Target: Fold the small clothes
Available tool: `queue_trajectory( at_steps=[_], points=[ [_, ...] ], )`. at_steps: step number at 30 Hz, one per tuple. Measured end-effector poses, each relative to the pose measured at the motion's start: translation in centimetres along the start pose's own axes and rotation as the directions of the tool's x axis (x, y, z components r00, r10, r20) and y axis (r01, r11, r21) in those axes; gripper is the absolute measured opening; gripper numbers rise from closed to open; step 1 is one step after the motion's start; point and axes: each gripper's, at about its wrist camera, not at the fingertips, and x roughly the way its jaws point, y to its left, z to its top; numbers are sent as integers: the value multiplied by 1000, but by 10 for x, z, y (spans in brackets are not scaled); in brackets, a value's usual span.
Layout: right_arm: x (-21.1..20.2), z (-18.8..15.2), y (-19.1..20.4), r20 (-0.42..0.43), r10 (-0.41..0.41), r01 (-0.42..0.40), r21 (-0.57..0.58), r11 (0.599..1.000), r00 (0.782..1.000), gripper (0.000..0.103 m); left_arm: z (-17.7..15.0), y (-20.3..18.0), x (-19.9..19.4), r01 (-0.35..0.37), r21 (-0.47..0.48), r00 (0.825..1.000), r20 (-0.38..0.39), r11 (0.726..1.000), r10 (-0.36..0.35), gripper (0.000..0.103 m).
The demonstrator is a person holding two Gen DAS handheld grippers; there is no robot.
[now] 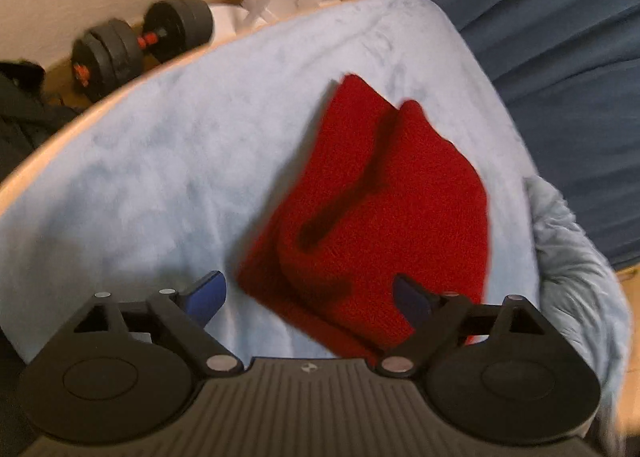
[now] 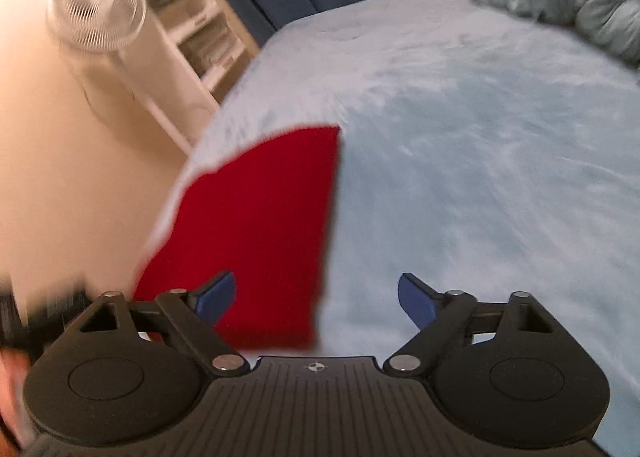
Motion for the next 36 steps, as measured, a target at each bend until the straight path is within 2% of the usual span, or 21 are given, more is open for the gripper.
queue_trajectory(
  at_steps=[1, 3, 6, 9, 12, 14, 15, 16, 18, 19, 21, 23, 24, 26, 28, 31, 32, 33, 35, 36],
  points=[
    [17, 21, -4, -20, 19, -19, 27, 999, 1000, 90, -5, -1, 2, 11, -12, 999, -34, 1000, -11, 103],
    [56, 65, -9, -59, 27, -24, 47, 999, 998, 91, -15, -1, 10, 19, -56, 998, -67, 998, -23, 103],
    [113, 115, -8, -57, -34, 38, 54, 998, 998, 91, -18, 2, 32, 5, -95, 996, -93, 995, -14, 103],
    [173, 147, -3, -85, -69, 72, 25, 997, 994, 91, -12, 15, 51, -23, -194, 996, -91, 981, 5, 103],
    [235, 161, 3, -185, -96, 91, -33, 995, 978, 91, -2, 18, 63, -22, -227, 994, -112, 974, -4, 103],
    [271, 166, 9, -270, -72, 60, -50, 997, 960, 90, 2, 17, 66, -25, -213, 994, -111, 977, 1, 97],
    [283, 163, 11, -294, -59, 47, -49, 998, 954, 89, 3, 17, 67, -16, -211, 995, -98, 977, -5, 81],
    [294, 161, 14, -317, -50, 37, -44, 998, 947, 84, 4, 18, 68, 1, -215, 995, -96, 977, -22, 68],
    [307, 153, 15, -354, -22, 2, -55, 998, 935, 45, 5, 20, 70, 5, -235, 995, -96, 972, -29, 57],
    [304, 148, 16, -339, -31, -1, -95, 995, 940, 36, 8, 14, 69, 2, -201, 995, -97, 979, -22, 54],
    [280, 138, 10, -278, -32, -8, -142, 990, 960, 29, 23, 2, 69, -7, -78, 993, -121, 997, -3, 46],
    [246, 128, -16, -232, -44, 31, -57, 998, 972, 26, 55, -14, 75, -7, 71, 990, -140, 997, 17, 42],
    [227, 119, -32, -213, -55, 56, -2, 998, 976, 25, 76, -26, 80, -11, 152, 991, -127, 988, 30, 41],
    [178, 81, -66, -164, -62, 82, 117, 990, 985, 24, 114, -55, 103, -4, 296, 990, -132, 955, 45, 41],
    [129, 21, -93, -118, -60, 90, 266, 960, 991, 24, 140, -87, 132, 11, 382, 986, -157, 924, 53, 41],
    [81, -58, -99, -13, -48, 49, 465, 884, 999, 24, 152, -147, 170, 9, 548, 980, -169, 836, 100, 42],
    [76, -73, -95, 17, -57, 42, 495, 868, 998, 24, 153, -160, 178, -6, 582, 981, -155, 813, 118, 42],
    [73, -84, -90, 41, -73, 41, 522, 852, 996, 24, 152, -166, 181, -19, 593, 981, -145, 805, 130, 44],
    [75, -84, -85, 55, -102, 59, 517, 854, 993, 24, 156, -165, 178, -30, 563, 981, -144, 826, 134, 48],
    [78, -79, -85, 39, -106, 72, 509, 858, 994, 25, 159, -157, 174, -29, 542, 983, -136, 840, 121, 55]
  ],
)
